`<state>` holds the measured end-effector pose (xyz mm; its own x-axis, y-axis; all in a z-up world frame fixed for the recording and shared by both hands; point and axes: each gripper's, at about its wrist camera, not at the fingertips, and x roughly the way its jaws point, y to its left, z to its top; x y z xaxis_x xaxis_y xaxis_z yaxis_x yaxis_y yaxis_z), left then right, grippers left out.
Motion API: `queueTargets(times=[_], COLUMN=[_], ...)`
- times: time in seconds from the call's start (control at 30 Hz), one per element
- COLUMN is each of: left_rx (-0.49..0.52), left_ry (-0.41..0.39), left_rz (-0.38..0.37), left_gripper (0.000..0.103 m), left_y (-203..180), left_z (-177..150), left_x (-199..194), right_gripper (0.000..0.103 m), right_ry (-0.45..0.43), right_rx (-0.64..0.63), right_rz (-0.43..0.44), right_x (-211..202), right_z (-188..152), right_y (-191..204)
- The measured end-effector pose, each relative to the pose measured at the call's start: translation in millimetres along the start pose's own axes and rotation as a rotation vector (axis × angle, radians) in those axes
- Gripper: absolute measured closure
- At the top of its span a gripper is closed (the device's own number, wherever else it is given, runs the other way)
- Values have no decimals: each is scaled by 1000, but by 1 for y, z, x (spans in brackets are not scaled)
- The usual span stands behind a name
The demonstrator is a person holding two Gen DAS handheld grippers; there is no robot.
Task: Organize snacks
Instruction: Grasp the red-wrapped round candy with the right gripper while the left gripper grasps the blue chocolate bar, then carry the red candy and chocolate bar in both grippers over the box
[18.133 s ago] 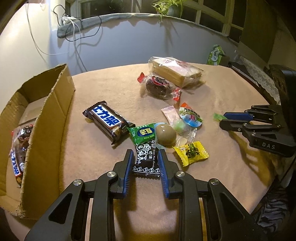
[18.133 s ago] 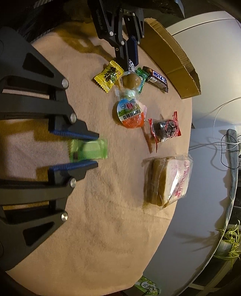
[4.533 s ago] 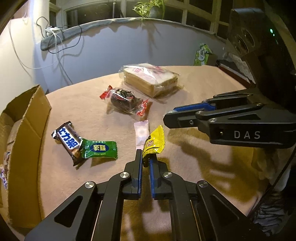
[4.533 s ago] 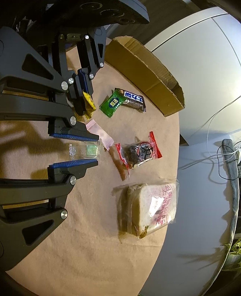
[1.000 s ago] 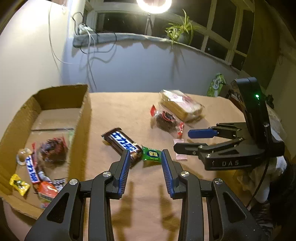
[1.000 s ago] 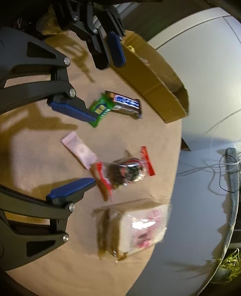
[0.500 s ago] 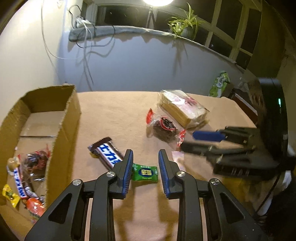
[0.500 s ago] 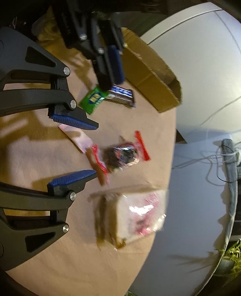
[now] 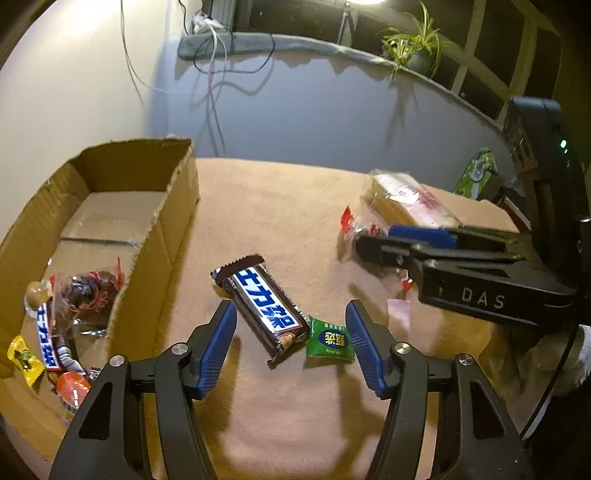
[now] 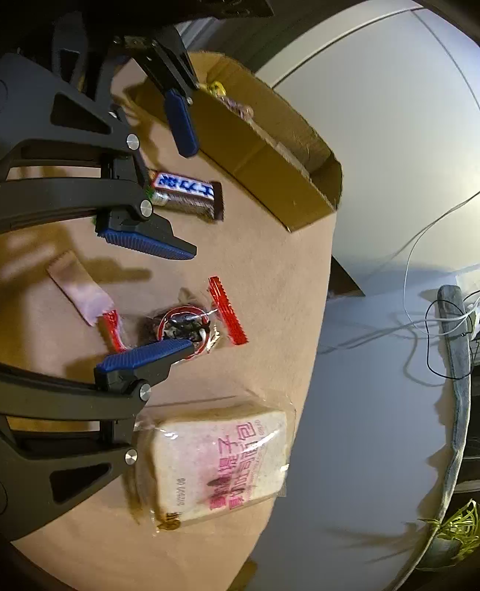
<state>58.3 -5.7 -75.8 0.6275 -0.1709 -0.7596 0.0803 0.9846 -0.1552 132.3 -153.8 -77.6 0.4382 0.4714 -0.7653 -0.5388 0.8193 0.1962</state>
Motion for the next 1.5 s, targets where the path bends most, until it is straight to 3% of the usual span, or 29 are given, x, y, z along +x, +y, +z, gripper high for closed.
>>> queueTargets(times=[0.37,0.5,0.67,0.73,1.03,1.5], left_rx=[-70,-45,3,15,24,-5], left_ry=[64,68,57,46,16,-119], left_rz=[-2,24,68,83,79,15], left_gripper=[42,44,64,77,77,77], left_y=[9,1,-5,-4,-3,2], left_z=[6,5,2,1,-3,9], left_x=[27,33,35,36,33,-12], right_gripper=[55,55,56,63,68,68], right_ry=[15,20,53,50,35,-59], right_rx=[13,2,-18,-24,-9,11], right_rz=[-44,-54,-57,-65,-56,-27], right_x=[13,18,31,32,28,-2], right_z=[1,1,-1,-2,-4,17], right_y=[-13,-9,-2,-1,-4,15])
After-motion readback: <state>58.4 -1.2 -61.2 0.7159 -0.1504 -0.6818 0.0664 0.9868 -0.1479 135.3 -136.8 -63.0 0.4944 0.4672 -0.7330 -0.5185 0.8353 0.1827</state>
